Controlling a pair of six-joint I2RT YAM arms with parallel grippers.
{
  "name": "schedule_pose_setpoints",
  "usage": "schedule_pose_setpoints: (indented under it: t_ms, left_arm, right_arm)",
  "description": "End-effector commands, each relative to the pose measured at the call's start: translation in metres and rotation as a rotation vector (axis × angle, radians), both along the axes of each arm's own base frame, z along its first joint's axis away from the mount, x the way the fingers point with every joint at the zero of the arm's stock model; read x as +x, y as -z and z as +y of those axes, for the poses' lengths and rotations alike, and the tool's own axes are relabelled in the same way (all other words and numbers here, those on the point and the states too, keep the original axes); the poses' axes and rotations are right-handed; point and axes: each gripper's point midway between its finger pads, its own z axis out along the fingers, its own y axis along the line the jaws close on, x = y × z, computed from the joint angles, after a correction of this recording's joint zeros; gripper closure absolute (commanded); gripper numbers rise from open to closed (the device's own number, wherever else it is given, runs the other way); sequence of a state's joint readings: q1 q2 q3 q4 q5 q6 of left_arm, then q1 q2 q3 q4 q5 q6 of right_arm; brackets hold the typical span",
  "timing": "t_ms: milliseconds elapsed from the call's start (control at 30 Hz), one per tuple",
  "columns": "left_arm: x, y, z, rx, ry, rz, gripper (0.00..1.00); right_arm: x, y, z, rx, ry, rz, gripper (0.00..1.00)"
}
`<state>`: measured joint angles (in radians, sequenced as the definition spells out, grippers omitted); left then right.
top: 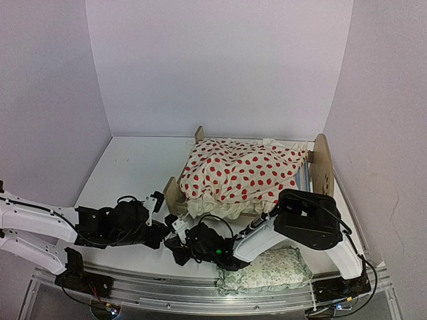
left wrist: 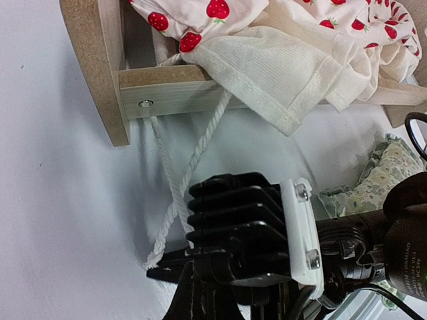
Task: Set up the pet bed
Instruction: Tie the left ropes of the mattress closest to the robot on the bed frame.
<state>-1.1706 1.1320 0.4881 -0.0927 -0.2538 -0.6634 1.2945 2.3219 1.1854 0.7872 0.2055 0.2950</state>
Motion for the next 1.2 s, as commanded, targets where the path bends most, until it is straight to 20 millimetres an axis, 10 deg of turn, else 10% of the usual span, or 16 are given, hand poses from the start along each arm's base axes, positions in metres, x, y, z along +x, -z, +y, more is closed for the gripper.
schedule_pose_setpoints:
  t_ms: [0,533,1167]
  left_arm:
    - [0.003,-0.01,-0.005,-0.044,-0.007,-0.022,1.0]
    - [0.01,-0.005,-0.019,-0.072,-0.01,-0.045,1.0]
    - [0.014,0.012,-0.072,-0.108,0.069,0.01,0.88]
  right_arm:
    - [-0.007,-0.004,0.003,0.0,-0.028,0.002,0.85]
    - [-0.039,-0.039,-0.051,0.004,-0.083,0.111,0.37]
    - [-0.003,-0.061,-0.125,-0.081,0.202,-0.015,0.37]
